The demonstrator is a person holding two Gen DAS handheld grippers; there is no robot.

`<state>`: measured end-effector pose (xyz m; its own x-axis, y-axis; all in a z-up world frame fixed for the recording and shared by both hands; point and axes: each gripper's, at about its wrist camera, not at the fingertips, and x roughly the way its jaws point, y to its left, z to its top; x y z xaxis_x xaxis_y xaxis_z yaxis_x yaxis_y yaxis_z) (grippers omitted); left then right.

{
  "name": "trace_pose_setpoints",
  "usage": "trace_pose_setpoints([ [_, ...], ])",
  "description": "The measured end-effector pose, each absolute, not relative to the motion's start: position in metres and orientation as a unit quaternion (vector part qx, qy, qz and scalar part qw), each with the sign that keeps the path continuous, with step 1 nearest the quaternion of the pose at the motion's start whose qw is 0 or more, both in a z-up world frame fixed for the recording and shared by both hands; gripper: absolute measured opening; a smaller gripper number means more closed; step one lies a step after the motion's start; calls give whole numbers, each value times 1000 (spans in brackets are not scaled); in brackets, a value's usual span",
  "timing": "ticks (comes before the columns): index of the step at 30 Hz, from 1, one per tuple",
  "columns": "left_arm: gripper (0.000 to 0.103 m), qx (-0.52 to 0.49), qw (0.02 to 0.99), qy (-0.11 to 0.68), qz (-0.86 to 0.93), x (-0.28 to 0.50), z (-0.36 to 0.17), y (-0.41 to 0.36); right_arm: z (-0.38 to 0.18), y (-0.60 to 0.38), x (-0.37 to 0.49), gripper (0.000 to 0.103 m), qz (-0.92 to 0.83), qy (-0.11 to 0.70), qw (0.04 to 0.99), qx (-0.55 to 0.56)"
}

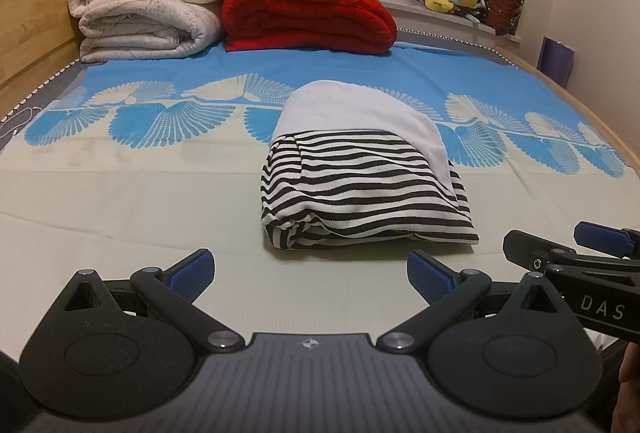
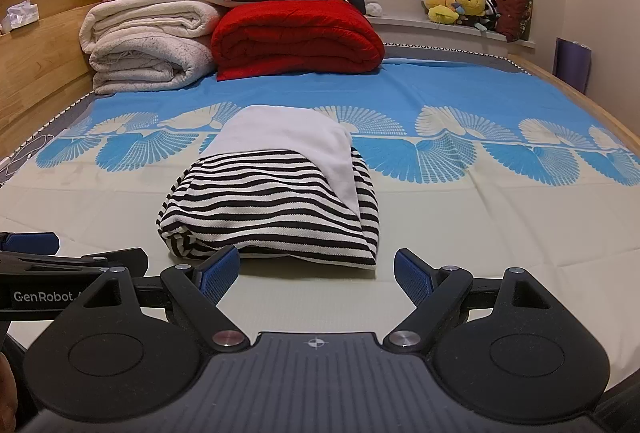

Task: Fold small clothes

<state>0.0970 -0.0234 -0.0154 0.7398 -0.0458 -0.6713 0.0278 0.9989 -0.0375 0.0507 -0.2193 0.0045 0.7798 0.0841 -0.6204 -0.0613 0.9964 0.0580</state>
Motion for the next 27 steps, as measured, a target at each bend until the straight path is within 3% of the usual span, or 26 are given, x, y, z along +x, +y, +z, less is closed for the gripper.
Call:
trace_pose_setpoints([
  [27,102,-14,932,362,-21,98,-19,-24,4,-220,51,85,39,330,943,17],
])
